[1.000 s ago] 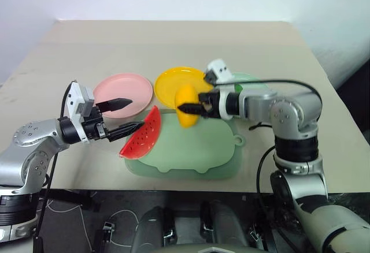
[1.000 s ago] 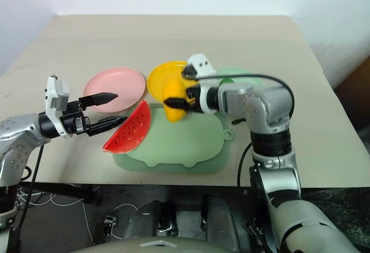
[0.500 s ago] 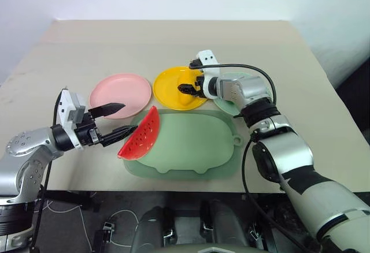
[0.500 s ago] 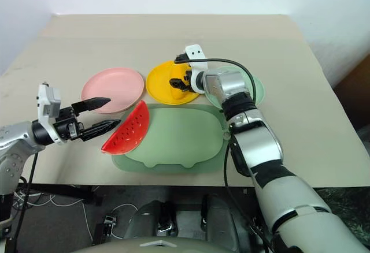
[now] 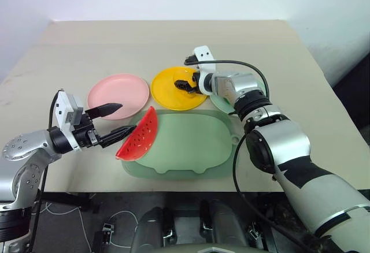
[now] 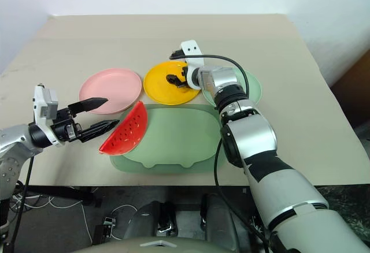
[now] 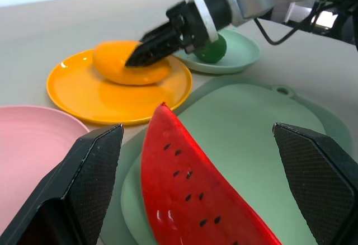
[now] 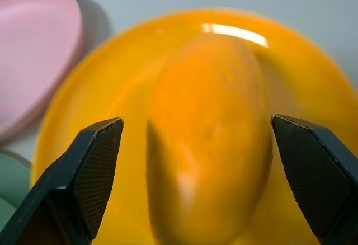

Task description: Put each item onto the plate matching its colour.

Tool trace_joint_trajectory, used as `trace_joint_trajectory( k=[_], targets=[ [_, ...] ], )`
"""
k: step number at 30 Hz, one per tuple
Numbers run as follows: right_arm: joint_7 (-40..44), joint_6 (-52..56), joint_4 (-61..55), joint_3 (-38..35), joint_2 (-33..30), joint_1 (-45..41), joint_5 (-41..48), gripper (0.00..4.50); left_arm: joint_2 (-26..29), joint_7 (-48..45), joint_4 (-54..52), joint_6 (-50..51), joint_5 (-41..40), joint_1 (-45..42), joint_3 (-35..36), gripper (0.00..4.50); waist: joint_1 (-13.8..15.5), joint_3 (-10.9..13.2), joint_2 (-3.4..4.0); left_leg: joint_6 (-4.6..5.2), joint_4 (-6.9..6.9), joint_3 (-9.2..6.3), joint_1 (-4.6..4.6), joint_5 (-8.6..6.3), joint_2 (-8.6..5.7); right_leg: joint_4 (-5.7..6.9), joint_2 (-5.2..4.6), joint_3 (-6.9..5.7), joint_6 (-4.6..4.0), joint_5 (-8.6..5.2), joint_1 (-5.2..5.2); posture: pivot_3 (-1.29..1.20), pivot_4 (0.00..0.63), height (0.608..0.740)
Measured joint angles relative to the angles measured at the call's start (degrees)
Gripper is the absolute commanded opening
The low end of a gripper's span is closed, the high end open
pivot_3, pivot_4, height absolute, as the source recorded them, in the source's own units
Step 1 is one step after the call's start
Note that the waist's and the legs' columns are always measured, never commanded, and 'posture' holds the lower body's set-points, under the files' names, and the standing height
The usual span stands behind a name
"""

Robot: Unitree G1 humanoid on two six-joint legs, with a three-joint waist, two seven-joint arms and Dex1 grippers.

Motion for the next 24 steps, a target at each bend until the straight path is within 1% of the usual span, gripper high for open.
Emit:
trace_joint_trajectory(
  k=[3, 7, 10, 12, 14, 16, 18, 22, 24],
  targets=[
    [2.6, 2.3, -5.8, 0.2, -1.2, 0.7, -0.1, 4.48, 0.0, 0.0, 0.0, 0.1, -0.2, -0.3, 0.0, 4.5, 0.0, 0.0, 0.0, 0.0, 0.0, 0.0, 0.0, 0.0, 0.0, 0.0, -0.02, 0.0, 0.0, 0.0, 0.0, 0.0, 0.15, 0.696],
    [6.3, 8.6, -23.4, 0.4, -4.1, 7.1, 1.3, 4.48, 0.0, -0.3, 0.1, 0.1, -0.3, -0.6, -0.1, 4.5, 0.1, 0.0, -0.02, 0.0, 0.0, -0.04, 0.01, 0.0, -0.01, 0.04, -0.03, 0.0, 0.0, 0.0, 0.01, 0.0, 0.15, 0.696],
    [8.6, 15.2, -40.5, 0.8, -7.2, 16.4, 3.7, 4.48, 0.0, -0.3, 0.1, 0.1, -0.4, -0.4, 0.1, 4.5, 0.2, 0.0, -0.02, -0.02, 0.01, -0.09, 0.01, -0.01, -0.01, 0.05, -0.05, -0.01, 0.0, 0.0, 0.02, 0.0, 0.15, 0.696],
    [10.4, 20.3, -53.8, 1.0, -10.3, 24.1, 6.4, 4.48, -0.1, 0.4, 0.1, 0.1, -0.5, 0.1, 0.6, 4.5, 0.5, 0.0, -0.02, -0.04, 0.01, -0.1, 0.01, -0.03, -0.01, 0.04, -0.06, -0.01, 0.0, 0.0, 0.01, 0.0, 0.15, 0.696],
    [11.3, 23.7, -61.7, 0.9, -12.1, 28.7, 8.6, 4.48, -0.2, 0.8, 0.1, 0.1, -0.5, 0.4, 0.8, 4.5, 0.4, 0.0, -0.02, -0.08, 0.01, -0.1, 0.03, -0.03, -0.01, 0.05, -0.06, -0.01, -0.01, 0.01, 0.01, 0.0, 0.15, 0.696],
    [12.9, 23.9, -71.7, -0.2, -12.9, 34.1, 12.2, 4.48, -0.3, 0.8, 0.0, 0.1, -0.7, 1.5, 1.3, 4.5, 0.2, 0.0, -0.02, -0.15, -0.01, -0.1, 0.1, -0.02, 0.01, 0.06, -0.04, -0.01, -0.01, 0.0, 0.04, 0.0, 0.15, 0.696],
    [14.2, 22.6, -78.4, -1.7, -13.0, 38.5, 15.4, 4.48, -0.4, 0.9, 0.0, 0.0, -0.8, 2.8, 1.8, 4.5, 0.2, 0.0, -0.02, -0.16, -0.03, -0.13, 0.12, -0.02, 0.02, 0.06, -0.02, -0.03, -0.01, -0.01, 0.07, 0.0, 0.15, 0.696],
    [16.2, 16.2, -84.6, -4.1, -13.6, 47.2, 18.4, 4.48, -1.1, 1.9, 0.0, -0.6, -0.6, 5.3, 2.9, 4.5, 0.8, 0.0, -0.04, -0.16, -0.03, -0.12, 0.19, -0.03, 0.0, -0.07, -0.04, -0.03, -0.02, -0.01, 0.2, 0.0, 0.15, 0.696],
    [17.0, 15.1, -85.6, -4.1, -14.4, 49.4, 19.6, 4.48, -1.2, 2.4, 0.0, -0.7, -0.4, 6.2, 3.4, 4.5, 1.4, 0.0, -0.03, -0.16, -0.02, -0.11, 0.19, -0.02, 0.0, -0.12, -0.06, -0.02, -0.03, -0.01, 0.2, 0.0, 0.15, 0.696]
  ],
)
